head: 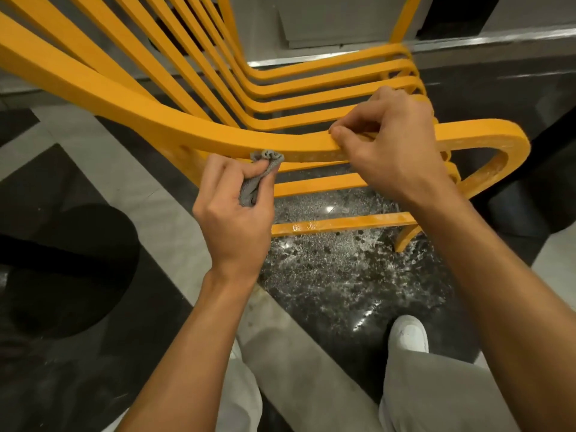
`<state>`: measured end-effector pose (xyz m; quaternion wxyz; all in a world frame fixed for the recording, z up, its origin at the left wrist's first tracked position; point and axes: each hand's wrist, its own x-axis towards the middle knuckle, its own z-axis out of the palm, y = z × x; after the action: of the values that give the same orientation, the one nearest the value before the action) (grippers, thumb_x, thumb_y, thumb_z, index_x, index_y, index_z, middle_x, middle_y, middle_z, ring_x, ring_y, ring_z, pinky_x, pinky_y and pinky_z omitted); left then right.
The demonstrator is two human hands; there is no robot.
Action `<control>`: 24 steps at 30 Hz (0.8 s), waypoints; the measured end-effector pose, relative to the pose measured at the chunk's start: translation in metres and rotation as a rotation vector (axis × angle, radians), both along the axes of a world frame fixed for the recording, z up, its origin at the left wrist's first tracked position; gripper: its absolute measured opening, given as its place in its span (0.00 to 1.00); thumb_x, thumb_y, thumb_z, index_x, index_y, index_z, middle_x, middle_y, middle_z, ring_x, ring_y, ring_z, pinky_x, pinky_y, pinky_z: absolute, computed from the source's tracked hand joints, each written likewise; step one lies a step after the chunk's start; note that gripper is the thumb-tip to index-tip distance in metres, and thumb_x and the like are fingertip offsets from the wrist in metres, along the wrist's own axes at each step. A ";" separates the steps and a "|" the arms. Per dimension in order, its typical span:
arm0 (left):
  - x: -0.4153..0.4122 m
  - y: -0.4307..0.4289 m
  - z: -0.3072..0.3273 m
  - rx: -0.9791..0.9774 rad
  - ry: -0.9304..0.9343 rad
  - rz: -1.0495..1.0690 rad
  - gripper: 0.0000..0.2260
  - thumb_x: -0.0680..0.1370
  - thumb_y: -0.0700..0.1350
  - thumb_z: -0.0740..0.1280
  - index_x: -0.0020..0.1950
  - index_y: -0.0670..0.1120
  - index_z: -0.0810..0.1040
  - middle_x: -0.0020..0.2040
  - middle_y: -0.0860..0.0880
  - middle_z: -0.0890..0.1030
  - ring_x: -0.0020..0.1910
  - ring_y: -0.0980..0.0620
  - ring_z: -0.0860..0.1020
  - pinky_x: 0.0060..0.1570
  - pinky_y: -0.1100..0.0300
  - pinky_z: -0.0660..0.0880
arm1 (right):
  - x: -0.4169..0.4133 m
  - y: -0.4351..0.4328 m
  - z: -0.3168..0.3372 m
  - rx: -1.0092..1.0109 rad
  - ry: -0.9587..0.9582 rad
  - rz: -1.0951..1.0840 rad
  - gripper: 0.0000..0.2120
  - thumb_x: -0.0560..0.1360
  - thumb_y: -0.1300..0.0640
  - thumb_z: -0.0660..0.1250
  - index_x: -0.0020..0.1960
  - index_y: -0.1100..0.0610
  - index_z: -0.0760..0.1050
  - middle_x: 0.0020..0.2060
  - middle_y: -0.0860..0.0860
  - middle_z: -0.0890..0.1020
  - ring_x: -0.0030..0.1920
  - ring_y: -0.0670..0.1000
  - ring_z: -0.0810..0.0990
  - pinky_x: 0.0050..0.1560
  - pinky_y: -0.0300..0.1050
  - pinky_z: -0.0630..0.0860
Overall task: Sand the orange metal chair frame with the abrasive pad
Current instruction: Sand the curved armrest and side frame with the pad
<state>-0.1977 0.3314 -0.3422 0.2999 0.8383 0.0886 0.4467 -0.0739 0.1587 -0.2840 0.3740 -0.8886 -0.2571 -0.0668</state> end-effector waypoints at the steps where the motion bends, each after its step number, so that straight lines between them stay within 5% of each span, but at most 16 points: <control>1: 0.000 0.000 -0.001 0.002 -0.002 0.007 0.07 0.78 0.39 0.78 0.48 0.35 0.85 0.45 0.43 0.80 0.45 0.51 0.81 0.48 0.63 0.78 | -0.001 0.000 0.000 0.006 -0.001 -0.007 0.06 0.79 0.52 0.72 0.51 0.51 0.88 0.40 0.39 0.75 0.48 0.43 0.75 0.54 0.44 0.75; 7: -0.003 0.001 0.001 0.013 0.010 -0.016 0.08 0.78 0.42 0.79 0.47 0.37 0.85 0.45 0.44 0.82 0.46 0.53 0.80 0.47 0.65 0.76 | -0.012 0.001 0.005 -0.005 0.019 -0.013 0.06 0.79 0.55 0.72 0.52 0.54 0.88 0.36 0.35 0.73 0.37 0.27 0.74 0.41 0.20 0.68; 13: 0.003 -0.010 0.005 0.001 0.005 -0.039 0.08 0.77 0.44 0.79 0.46 0.40 0.86 0.46 0.45 0.83 0.45 0.50 0.83 0.43 0.55 0.80 | -0.019 0.005 0.008 -0.021 -0.004 -0.032 0.07 0.80 0.54 0.72 0.54 0.54 0.87 0.36 0.34 0.73 0.36 0.35 0.74 0.40 0.20 0.68; 24: 0.008 -0.014 -0.001 0.013 -0.018 -0.005 0.09 0.78 0.45 0.78 0.45 0.39 0.85 0.45 0.45 0.83 0.44 0.50 0.81 0.42 0.62 0.77 | -0.012 -0.013 0.002 -0.048 -0.037 -0.016 0.10 0.82 0.52 0.69 0.57 0.53 0.86 0.47 0.41 0.80 0.44 0.39 0.77 0.49 0.27 0.74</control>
<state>-0.1902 0.3172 -0.3434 0.2963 0.8363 0.0808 0.4541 -0.0858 0.1459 -0.2817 0.3472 -0.8979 -0.2584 -0.0801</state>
